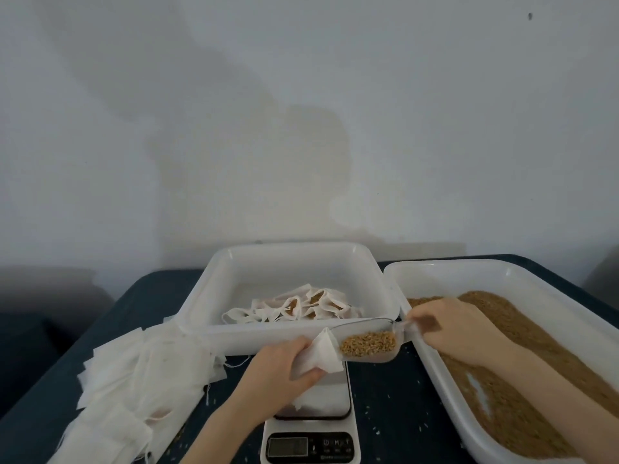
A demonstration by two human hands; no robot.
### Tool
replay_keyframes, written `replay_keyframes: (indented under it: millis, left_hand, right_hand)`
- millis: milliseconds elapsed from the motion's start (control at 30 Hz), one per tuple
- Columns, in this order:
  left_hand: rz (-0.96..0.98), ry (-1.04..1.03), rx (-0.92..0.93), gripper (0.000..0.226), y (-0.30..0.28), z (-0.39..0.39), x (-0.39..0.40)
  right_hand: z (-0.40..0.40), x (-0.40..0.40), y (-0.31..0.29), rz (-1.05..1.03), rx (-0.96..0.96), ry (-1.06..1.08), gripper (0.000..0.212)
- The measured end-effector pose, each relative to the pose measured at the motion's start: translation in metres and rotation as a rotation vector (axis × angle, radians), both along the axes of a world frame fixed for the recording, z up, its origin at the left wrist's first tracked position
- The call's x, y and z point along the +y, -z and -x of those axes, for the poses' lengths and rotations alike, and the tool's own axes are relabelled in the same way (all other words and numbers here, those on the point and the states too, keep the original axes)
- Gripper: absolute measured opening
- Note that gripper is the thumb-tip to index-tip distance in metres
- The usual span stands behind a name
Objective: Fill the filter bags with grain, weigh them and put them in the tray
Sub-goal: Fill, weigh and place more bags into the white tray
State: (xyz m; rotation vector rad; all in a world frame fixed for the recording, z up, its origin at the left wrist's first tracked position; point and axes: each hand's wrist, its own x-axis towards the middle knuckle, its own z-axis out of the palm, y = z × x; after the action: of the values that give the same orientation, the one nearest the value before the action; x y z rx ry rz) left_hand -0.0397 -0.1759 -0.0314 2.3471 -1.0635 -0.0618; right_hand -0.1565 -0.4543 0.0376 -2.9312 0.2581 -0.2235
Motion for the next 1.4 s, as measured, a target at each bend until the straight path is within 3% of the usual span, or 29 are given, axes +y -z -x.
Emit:
replay_keyframes:
  millis: [433,600,800,933,1233,1400]
  left_hand:
    - [0.017,-0.067,-0.042,0.06,0.006,-0.013,0.022]
    - [0.048,-0.066,0.013,0.077,0.008,-0.011,0.021]
    - [0.096,-0.127,0.063,0.077,0.011,-0.009,0.017]
    - [0.093,-0.152,0.066,0.08,0.014,-0.01,0.014]
    - [0.319,-0.164,0.189,0.062,0.015,-0.004,-0.004]
    - [0.396,-0.201,0.247,0.066,0.011,0.001,-0.014]
  right_hand:
    - [-0.031,0.033,0.004,0.027,-0.018,-0.074,0.032]
    - [-0.039,0.039,0.006,0.067,-0.031,-0.076,0.042]
    - [-0.04,0.048,0.003,0.096,-0.056,-0.093,0.049]
    - [-0.041,0.06,-0.013,0.311,-0.069,-0.115,0.048]
    - [-0.053,0.094,-0.063,0.704,-0.082,-0.129,0.031]
    - [-0.054,0.116,-0.085,0.838,-0.125,-0.157,0.019]
